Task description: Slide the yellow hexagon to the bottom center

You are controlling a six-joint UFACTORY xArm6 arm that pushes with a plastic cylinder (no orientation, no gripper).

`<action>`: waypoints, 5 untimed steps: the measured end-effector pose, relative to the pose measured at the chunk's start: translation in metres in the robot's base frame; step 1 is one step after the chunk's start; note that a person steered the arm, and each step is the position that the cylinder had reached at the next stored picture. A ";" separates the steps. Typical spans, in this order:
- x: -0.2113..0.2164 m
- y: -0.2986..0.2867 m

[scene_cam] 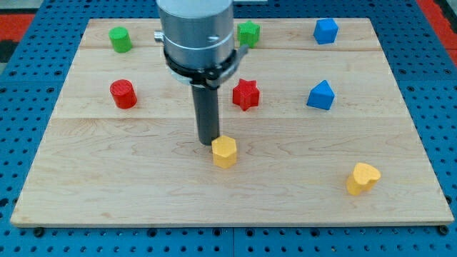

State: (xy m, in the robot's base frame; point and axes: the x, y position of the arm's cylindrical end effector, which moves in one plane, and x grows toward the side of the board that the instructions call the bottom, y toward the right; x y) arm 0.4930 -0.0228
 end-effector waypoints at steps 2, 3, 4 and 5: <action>0.009 0.030; 0.042 0.030; 0.019 0.030; -0.018 0.050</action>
